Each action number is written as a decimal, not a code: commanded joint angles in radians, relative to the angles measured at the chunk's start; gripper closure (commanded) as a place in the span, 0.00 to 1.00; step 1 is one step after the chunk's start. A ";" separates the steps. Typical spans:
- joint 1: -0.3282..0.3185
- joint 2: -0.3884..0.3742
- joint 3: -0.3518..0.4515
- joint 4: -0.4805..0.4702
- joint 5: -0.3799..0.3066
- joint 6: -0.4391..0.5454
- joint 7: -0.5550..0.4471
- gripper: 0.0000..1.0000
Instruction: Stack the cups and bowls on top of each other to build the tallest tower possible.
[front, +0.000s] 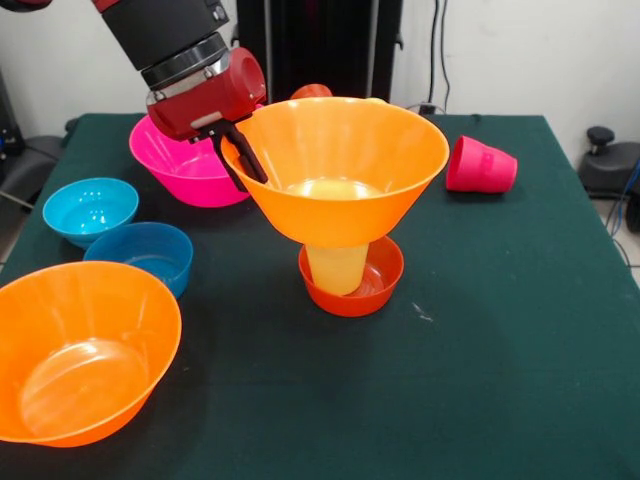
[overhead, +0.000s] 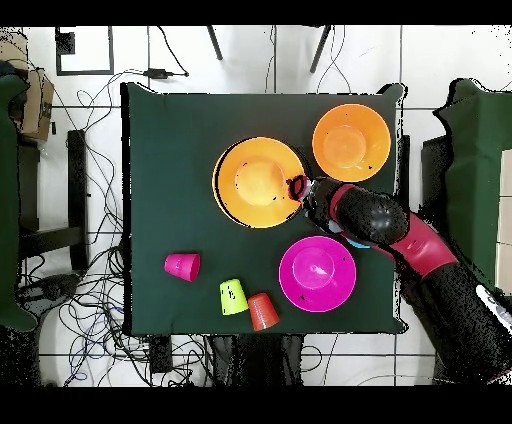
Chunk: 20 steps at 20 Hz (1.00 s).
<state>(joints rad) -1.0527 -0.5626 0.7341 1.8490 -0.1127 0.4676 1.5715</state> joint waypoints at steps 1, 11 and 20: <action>0.014 0.017 -0.035 -0.034 -0.031 0.098 -0.001 1.00; 0.002 0.028 -0.031 -0.005 -0.034 0.083 0.001 1.00; -0.012 0.013 -0.028 0.052 -0.044 0.049 0.020 1.00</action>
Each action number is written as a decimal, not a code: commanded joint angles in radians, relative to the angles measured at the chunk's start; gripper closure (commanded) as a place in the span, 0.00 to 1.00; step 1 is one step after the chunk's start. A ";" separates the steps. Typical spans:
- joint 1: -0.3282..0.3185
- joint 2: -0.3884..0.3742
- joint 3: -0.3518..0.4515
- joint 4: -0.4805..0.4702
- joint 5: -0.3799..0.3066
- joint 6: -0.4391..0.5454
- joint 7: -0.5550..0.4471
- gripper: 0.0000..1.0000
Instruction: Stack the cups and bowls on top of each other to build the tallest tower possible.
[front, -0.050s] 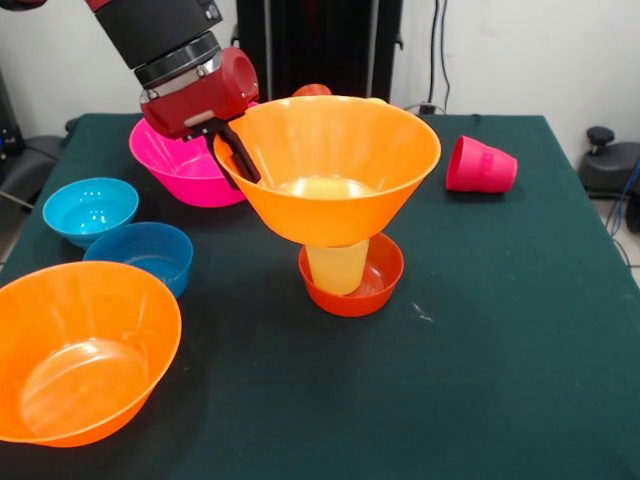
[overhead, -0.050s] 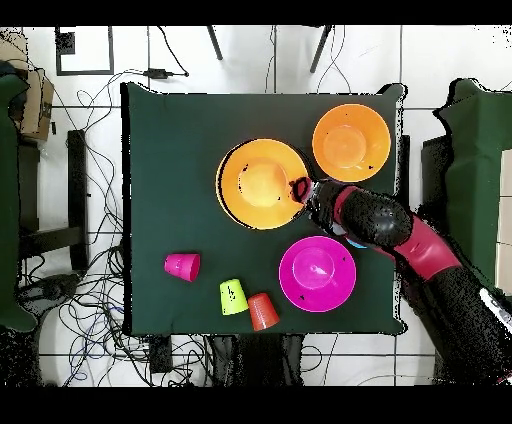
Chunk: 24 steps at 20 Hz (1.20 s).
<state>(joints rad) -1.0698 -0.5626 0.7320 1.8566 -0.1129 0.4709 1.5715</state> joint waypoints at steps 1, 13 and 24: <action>0.005 0.014 -0.026 0.048 -0.044 0.041 0.022 1.00; 0.032 -0.014 -0.015 0.082 -0.028 0.017 0.063 1.00; 0.055 0.007 -0.029 0.014 -0.036 0.030 0.035 1.00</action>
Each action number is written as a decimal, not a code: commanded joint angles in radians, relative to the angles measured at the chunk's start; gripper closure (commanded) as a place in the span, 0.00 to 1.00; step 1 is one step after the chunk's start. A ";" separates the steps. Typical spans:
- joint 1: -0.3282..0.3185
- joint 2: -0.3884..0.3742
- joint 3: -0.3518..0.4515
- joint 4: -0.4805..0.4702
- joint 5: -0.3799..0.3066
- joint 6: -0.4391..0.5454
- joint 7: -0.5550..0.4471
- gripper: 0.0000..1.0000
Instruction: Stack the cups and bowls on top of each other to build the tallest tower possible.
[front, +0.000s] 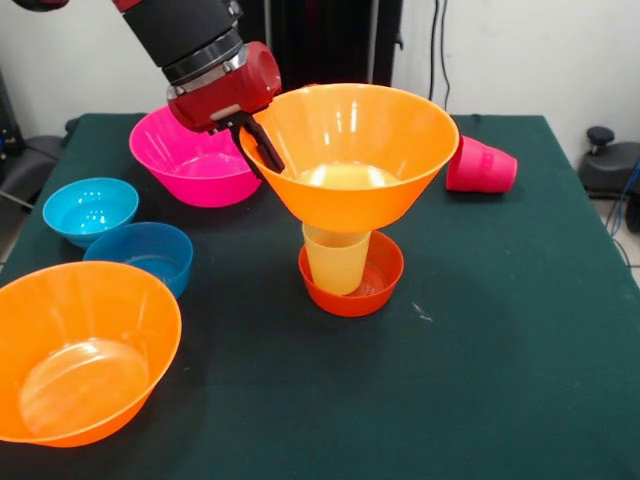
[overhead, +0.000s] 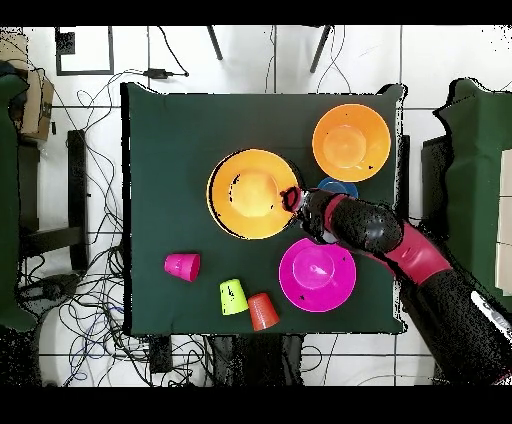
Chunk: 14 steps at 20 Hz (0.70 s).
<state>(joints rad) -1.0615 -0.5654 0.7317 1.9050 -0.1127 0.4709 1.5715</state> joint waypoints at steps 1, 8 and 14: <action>0.047 0.012 -0.028 -0.038 -0.035 0.032 0.033 1.00; 0.054 0.036 -0.038 -0.057 -0.044 0.014 0.029 1.00; 0.055 0.039 -0.057 -0.092 -0.063 0.027 0.004 1.00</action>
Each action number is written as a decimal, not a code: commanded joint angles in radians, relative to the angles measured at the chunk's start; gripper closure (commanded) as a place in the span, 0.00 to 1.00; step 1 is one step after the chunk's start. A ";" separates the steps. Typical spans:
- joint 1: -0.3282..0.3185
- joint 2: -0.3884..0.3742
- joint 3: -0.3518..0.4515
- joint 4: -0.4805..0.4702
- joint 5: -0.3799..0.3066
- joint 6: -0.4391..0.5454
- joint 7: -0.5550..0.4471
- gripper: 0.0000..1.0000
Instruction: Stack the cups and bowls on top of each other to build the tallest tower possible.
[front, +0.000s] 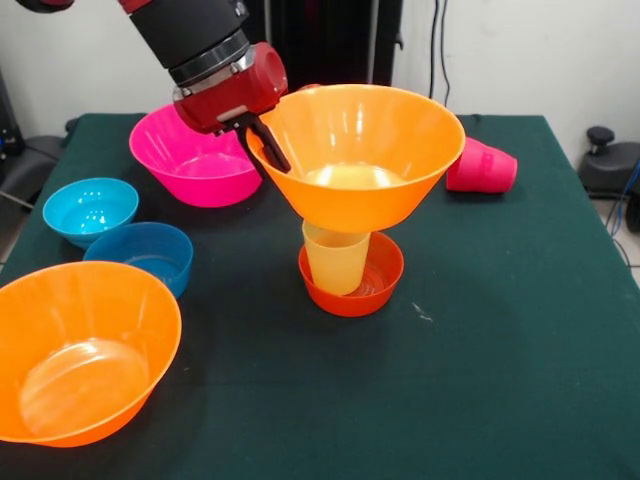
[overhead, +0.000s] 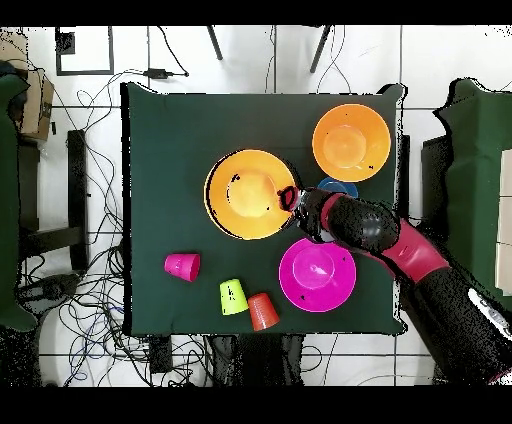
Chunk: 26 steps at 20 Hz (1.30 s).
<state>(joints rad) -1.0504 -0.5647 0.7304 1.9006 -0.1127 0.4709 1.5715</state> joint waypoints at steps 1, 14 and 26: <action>0.045 0.042 -0.058 -0.093 -0.064 0.029 0.002 1.00; 0.064 0.060 -0.083 -0.134 -0.073 0.035 -0.002 1.00; 0.073 0.055 -0.086 -0.127 -0.062 0.065 -0.001 1.00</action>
<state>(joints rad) -1.0338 -0.5218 0.6899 1.8277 -0.1127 0.4709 1.5715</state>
